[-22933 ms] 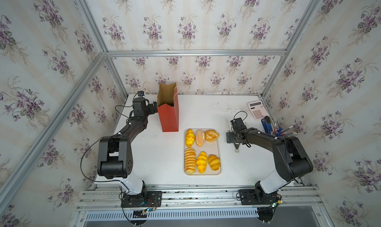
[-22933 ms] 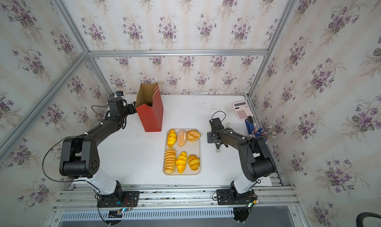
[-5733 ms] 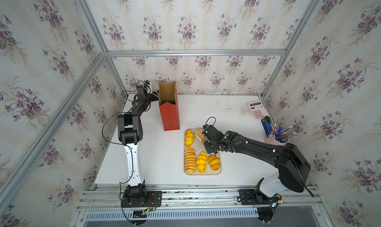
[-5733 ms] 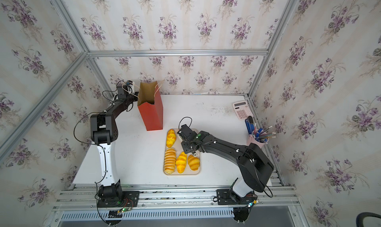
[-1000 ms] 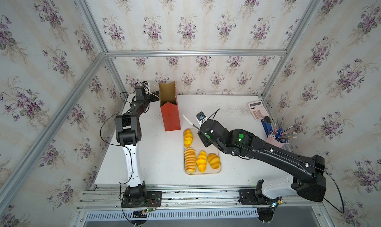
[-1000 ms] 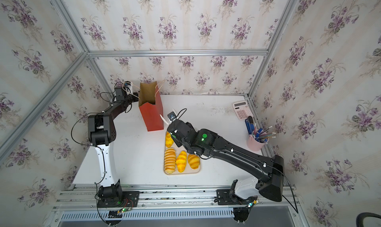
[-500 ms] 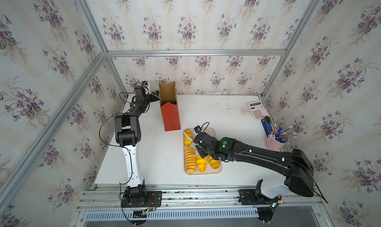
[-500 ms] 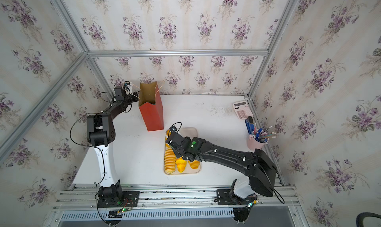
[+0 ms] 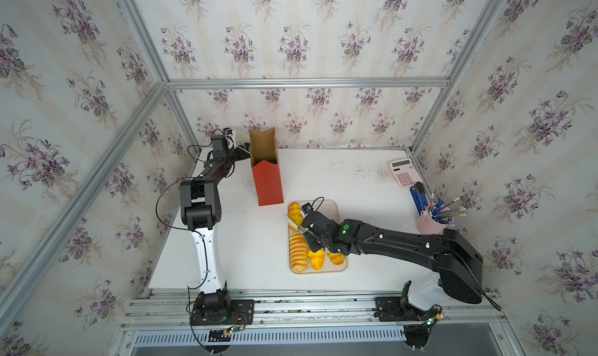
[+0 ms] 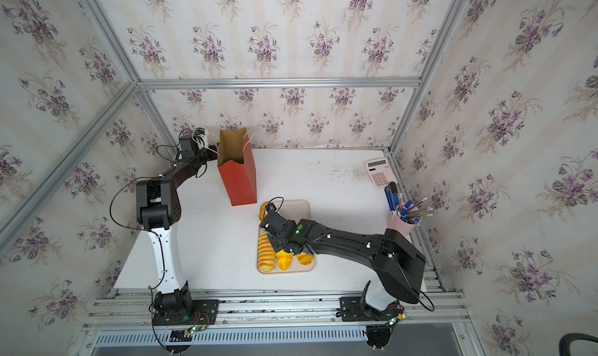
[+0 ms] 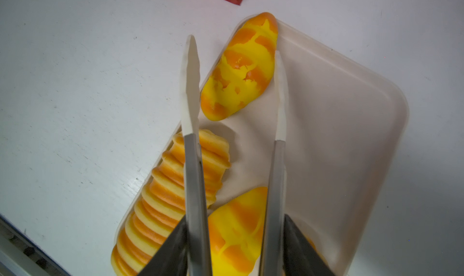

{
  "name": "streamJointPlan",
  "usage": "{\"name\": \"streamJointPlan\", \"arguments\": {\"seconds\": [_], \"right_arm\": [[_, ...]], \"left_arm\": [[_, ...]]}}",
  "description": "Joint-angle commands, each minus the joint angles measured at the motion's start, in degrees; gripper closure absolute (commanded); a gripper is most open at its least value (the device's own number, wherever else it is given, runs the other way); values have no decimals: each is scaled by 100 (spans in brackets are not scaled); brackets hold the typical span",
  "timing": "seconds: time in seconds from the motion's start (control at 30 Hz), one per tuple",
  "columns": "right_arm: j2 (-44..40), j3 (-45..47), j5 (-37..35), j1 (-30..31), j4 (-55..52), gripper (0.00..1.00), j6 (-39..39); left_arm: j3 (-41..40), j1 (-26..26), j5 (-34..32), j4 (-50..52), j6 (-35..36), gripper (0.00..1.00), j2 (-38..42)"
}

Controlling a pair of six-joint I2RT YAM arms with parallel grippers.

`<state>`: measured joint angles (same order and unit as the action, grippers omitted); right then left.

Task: Pack bread into a paper bag
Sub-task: Pick up the fake bread from the plate.

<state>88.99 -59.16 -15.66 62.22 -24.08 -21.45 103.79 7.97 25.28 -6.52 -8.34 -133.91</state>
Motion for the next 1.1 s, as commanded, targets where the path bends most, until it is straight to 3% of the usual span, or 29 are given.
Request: {"name": "streamJointPlan", "arguments": {"seconds": [0.0,0.77,0.97,1.07], "right_arm": [[-13,19,-25,-54,184,46,-48],[443,-95,438,-212,500,48,169],[477,-129,496,-222,433,64,196],[488,-149,476,-228,388,66,211]], "left_arm": [[-16,4,57,-128,69,1,99],[-26,37,70,-113,106,1,123],[-85,47,72,-131,119,1,141],[-112,65,67,-162,113,1,142]]}}
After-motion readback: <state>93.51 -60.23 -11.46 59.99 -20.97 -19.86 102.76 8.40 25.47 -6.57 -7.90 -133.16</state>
